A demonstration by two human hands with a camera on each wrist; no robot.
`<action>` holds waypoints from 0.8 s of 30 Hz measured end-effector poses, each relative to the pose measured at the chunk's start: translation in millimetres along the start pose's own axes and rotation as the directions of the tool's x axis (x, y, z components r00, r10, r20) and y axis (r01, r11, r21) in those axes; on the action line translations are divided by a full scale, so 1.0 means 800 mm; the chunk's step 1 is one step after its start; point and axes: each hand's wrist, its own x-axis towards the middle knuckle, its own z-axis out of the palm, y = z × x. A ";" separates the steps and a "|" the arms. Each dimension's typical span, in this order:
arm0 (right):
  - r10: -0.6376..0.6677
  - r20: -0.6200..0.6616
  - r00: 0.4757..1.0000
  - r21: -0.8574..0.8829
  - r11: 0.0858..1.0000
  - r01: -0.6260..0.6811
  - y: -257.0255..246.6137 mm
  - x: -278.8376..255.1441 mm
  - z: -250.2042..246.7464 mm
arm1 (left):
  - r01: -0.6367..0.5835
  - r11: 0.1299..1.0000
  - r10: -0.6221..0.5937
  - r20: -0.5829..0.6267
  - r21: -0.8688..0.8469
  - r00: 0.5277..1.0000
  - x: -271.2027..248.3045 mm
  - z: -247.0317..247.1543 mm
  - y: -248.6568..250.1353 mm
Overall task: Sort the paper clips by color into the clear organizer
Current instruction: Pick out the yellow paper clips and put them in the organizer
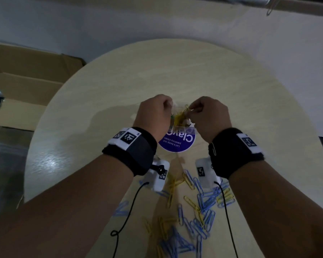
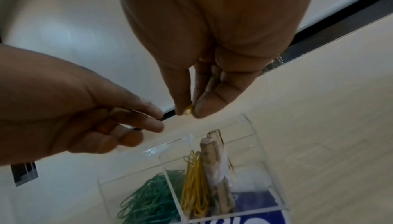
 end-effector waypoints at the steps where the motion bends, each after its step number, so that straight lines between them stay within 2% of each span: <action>1: 0.005 0.047 0.999 -0.026 1.000 -0.004 -0.002 0.003 0.003 | 0.013 0.999 -0.013 -0.006 -0.047 1.000 -0.005 -0.006 -0.005; 3: 0.026 0.092 0.995 -0.018 1.000 -0.025 0.000 0.003 0.004 | 0.037 0.992 -0.038 -0.006 -0.124 0.999 -0.021 -0.022 -0.017; 4: 0.036 0.071 0.997 0.021 0.999 -0.038 0.002 -0.001 0.002 | 0.029 0.991 -0.031 -0.014 -0.127 0.999 -0.031 -0.032 -0.024; 6: 0.024 -0.021 0.999 0.062 0.998 -0.023 0.006 -0.020 -0.008 | -0.024 0.999 0.022 -0.033 -0.043 0.999 -0.056 -0.056 -0.045; 8: -0.015 -0.067 0.998 0.023 1.000 0.016 0.012 -0.057 -0.016 | -0.052 0.992 0.050 0.021 0.113 0.999 -0.090 -0.079 -0.071; 10: -0.086 -0.004 0.996 -0.042 0.995 0.086 0.017 -0.113 -0.008 | -0.060 0.971 0.037 0.104 0.230 0.994 -0.136 -0.099 -0.102; 12: -0.178 0.114 0.977 -0.084 0.979 0.188 0.029 -0.176 0.014 | -0.088 0.945 0.044 0.142 0.314 0.989 -0.187 -0.109 -0.135; 15: -0.295 0.327 0.898 -0.210 0.904 0.373 0.050 -0.253 0.053 | -0.078 0.915 0.008 0.176 0.395 0.984 -0.253 -0.113 -0.175; 17: -0.253 0.475 0.843 -0.319 0.843 0.432 0.060 -0.282 0.072 | -0.097 0.901 0.015 0.194 0.422 0.981 -0.280 -0.110 -0.191; 21: -0.172 0.511 0.842 -0.426 0.800 0.422 0.067 -0.293 0.083 | -0.088 0.861 0.016 0.147 0.501 0.989 -0.300 -0.112 -0.201; 24: -0.236 0.506 0.830 -0.382 0.801 0.461 0.069 -0.284 0.080 | -0.096 0.883 0.062 0.088 0.459 0.994 -0.293 -0.107 -0.201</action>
